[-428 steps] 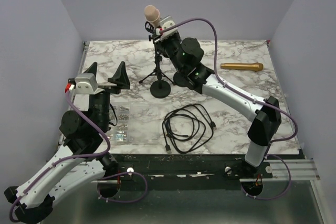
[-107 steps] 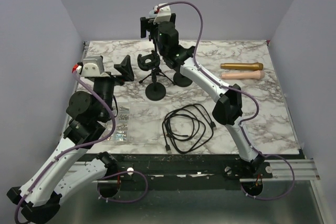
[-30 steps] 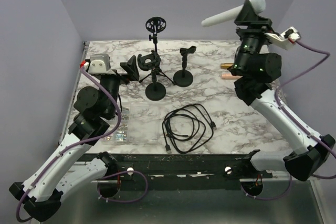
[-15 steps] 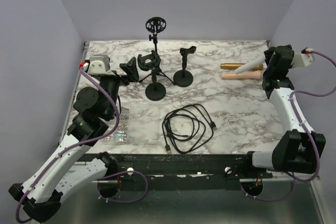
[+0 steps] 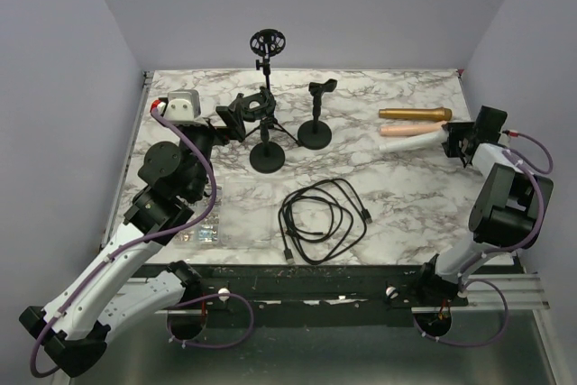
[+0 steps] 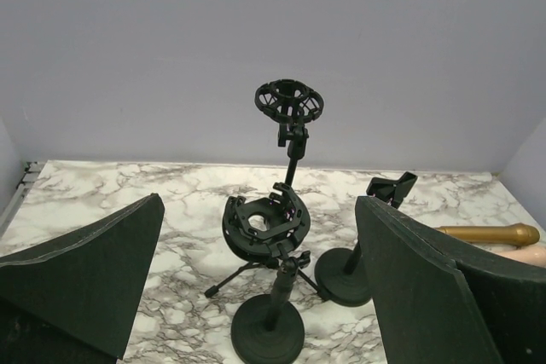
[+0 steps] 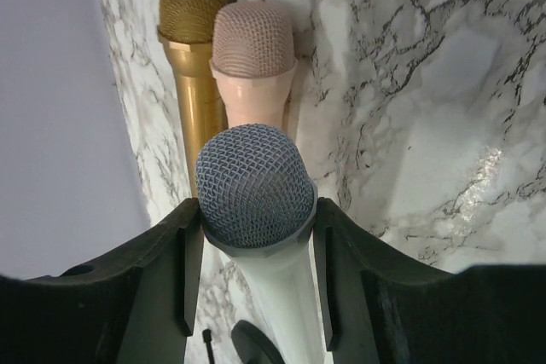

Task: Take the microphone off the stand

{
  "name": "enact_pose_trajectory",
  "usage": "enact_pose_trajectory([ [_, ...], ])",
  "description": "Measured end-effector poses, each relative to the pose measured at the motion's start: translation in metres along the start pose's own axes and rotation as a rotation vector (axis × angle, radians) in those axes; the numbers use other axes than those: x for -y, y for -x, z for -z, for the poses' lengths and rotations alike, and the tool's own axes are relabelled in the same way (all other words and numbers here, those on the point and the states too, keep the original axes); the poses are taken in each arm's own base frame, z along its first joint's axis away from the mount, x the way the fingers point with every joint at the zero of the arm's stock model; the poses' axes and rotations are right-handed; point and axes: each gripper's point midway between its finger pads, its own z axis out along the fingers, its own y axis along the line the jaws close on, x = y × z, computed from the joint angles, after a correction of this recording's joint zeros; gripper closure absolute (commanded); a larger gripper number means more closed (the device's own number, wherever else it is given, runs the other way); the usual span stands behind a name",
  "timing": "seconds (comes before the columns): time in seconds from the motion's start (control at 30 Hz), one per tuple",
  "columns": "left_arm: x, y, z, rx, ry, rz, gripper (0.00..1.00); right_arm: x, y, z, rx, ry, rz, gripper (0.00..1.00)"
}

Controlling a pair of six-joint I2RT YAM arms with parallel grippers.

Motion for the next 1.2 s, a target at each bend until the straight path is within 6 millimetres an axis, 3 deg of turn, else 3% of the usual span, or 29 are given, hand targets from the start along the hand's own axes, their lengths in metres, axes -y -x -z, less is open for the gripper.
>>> enact_pose_trajectory([
  [0.1, 0.0, 0.0, 0.0, 0.0, 0.0, 0.0, 0.02, 0.01, -0.009, -0.01, -0.073, -0.02, -0.054, 0.99],
  [0.3, 0.0, -0.001, 0.0, -0.001, 0.0, -0.002, 0.01, 0.054, -0.023, -0.031, -0.145, -0.127, -0.142, 0.95],
  [0.47, 0.0, -0.001, 0.0, -0.001, 0.0, -0.002, 0.01, 0.054, -0.022, -0.031, -0.137, -0.127, -0.153, 0.86],
  [0.87, 0.0, 0.0, 0.0, 0.0, 0.0, 0.0, 0.01, 0.056, -0.018, -0.033, -0.108, -0.12, -0.148, 0.42],
  [1.0, 0.0, 0.001, 0.001, 0.003, -0.002, 0.003, 0.02, 0.059, -0.015, -0.03, -0.085, -0.123, -0.135, 0.33],
  [1.2, 0.0, 0.004, 0.002, 0.009, -0.008, 0.01, 0.01, 0.056, -0.01, -0.02, -0.065, -0.116, -0.103, 0.13],
])
